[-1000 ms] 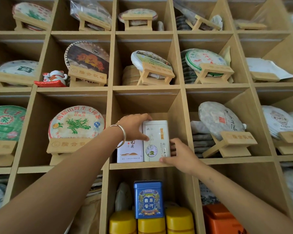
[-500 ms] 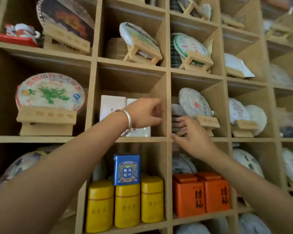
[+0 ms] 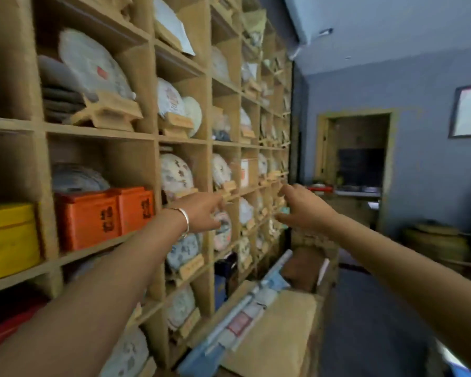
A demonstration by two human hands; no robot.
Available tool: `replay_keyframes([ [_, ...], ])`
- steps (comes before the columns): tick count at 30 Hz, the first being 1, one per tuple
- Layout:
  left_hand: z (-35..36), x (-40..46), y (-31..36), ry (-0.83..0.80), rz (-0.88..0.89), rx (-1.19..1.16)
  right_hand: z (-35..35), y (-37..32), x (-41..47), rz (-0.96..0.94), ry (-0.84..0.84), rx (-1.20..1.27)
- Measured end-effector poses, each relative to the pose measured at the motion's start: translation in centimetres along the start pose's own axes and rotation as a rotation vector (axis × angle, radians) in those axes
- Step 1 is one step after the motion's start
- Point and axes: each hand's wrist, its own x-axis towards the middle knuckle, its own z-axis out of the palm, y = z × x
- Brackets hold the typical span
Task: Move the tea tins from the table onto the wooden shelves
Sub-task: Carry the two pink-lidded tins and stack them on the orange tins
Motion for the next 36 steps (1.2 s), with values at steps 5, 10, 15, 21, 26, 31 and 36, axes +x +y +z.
replay_keyframes([
  [5, 5.4, 5.9, 12.2, -0.107, 0.224, -0.029, -3.6, 11.2, -10.2, 0.238, -0.035, -0.149],
  [10, 7.5, 9.3, 25.8, -0.114, 0.395, -0.122, -9.4, 20.5, -21.7, 0.540, -0.056, -0.300],
  [15, 7.9, 11.9, 39.4, -0.130, 0.574, -0.212, -15.5, 28.0, -33.0, 0.735, -0.061, -0.340],
  [21, 9.4, 13.0, 54.7, -0.220, 0.684, -0.341, -20.9, 35.5, -43.7, 0.892, -0.108, -0.363],
  [26, 11.7, 13.5, 65.6, -0.271, 0.722, -0.397, -24.0, 42.0, -50.1, 0.932, -0.138, -0.387],
  [31, 14.2, 14.8, 73.9, -0.353, 0.730, -0.414, -25.0, 48.1, -54.7, 0.962, -0.179, -0.352],
  [36, 18.0, 18.2, 80.4, -0.428, 0.713, -0.428, -24.6, 54.5, -58.1, 0.985, -0.210, -0.336],
])
